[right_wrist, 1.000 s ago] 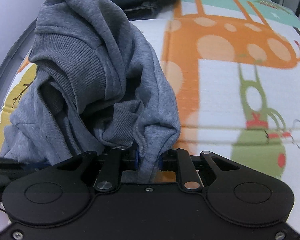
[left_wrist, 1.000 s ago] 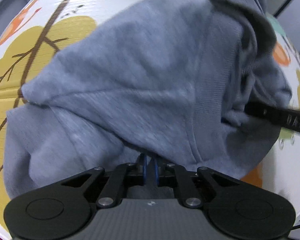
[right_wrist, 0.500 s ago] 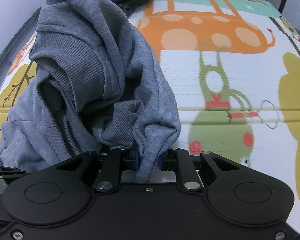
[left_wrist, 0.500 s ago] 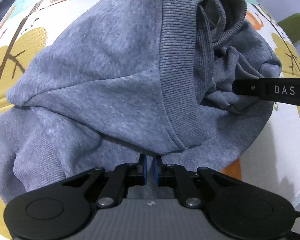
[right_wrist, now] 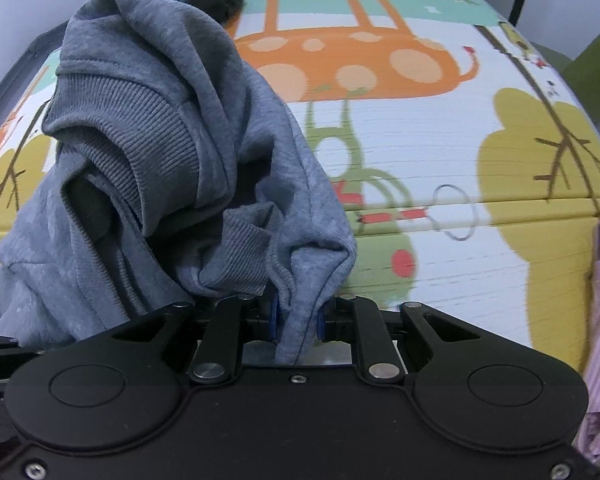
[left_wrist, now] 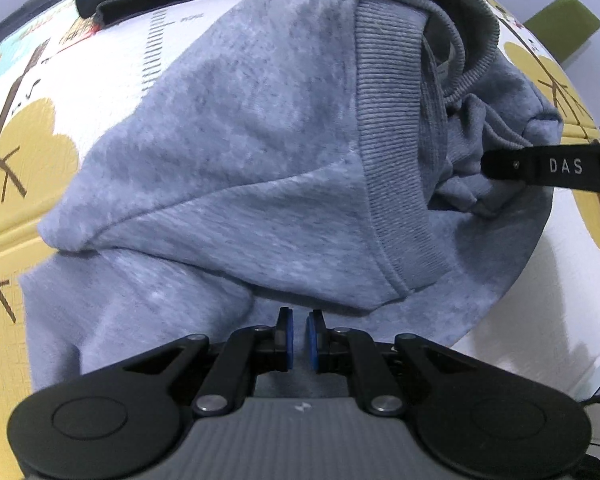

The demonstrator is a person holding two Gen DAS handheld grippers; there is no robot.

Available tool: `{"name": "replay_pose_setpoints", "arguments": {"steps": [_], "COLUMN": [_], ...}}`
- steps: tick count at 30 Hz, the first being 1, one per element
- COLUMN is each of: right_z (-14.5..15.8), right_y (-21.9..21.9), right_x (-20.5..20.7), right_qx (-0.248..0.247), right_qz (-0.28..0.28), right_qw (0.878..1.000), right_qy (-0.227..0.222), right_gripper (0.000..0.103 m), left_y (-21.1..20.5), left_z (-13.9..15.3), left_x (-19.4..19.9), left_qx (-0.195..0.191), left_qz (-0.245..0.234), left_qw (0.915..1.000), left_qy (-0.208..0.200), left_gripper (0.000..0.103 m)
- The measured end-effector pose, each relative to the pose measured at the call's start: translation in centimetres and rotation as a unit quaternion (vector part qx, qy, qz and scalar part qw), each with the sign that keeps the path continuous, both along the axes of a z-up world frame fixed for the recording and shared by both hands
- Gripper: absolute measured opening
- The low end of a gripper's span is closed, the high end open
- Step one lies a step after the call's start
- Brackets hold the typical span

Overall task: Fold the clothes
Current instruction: 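Lift the grey sweatshirt with both grippers and carry it across the mat, then open both grippers to release the grey sweatshirt onto the mat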

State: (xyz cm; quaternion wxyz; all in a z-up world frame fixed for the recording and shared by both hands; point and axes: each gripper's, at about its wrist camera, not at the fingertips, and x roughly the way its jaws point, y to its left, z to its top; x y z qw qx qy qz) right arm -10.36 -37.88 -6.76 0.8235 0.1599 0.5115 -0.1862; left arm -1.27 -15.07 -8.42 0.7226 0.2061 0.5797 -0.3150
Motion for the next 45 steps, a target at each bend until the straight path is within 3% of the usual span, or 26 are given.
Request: {"name": "replay_pose_setpoints", "arguments": {"steps": [7,12,20,27,32,38,41,45], "right_z": [0.4,0.5,0.6,0.5,1.5,3.9,5.2,7.0], "right_y": [-2.0,-3.3,-5.4,-7.8,-8.2,-7.3,-6.8,-6.1], "right_x": [-0.8,-0.5,1.3,3.4,3.3,1.2,-0.2,-2.4], "right_qx": [-0.029,-0.047,-0.083,-0.077,-0.070,-0.076,-0.074,-0.045], "right_qz": [-0.016,-0.020,-0.013,-0.027,-0.035,-0.027,-0.025,-0.025], "right_qw": [0.999,0.999,0.996,0.997,0.997,0.996,0.995,0.995], "right_qy": [0.004,0.003,0.003,-0.009,-0.027,-0.047,-0.067,-0.086], "right_gripper": [0.016,0.016,0.016,0.016,0.025,0.031,0.044,0.047], "left_y": [-0.3,-5.6,-6.5,-5.7,-5.8,-6.1,-6.3,-7.2], "left_z": [1.1,0.0,1.1,3.1,3.8,5.1,5.4,5.5], "left_x": [0.0,-1.2,-2.0,-3.9,-3.8,-3.9,-3.5,-3.0], "left_qx": [-0.002,-0.006,-0.017,-0.026,-0.027,-0.022,-0.032,-0.045], "left_qz": [-0.014,-0.021,-0.025,-0.025,-0.020,-0.020,-0.027,-0.058], "left_qw": [0.9999,0.9997,0.9993,0.9990,0.9988,0.9968,0.9964,0.9945], "left_qy": [-0.007,-0.012,-0.020,-0.025,-0.037,-0.074,-0.073,-0.075], "left_gripper": [0.011,0.011,0.011,0.012,0.012,0.031,0.038,0.050]}}
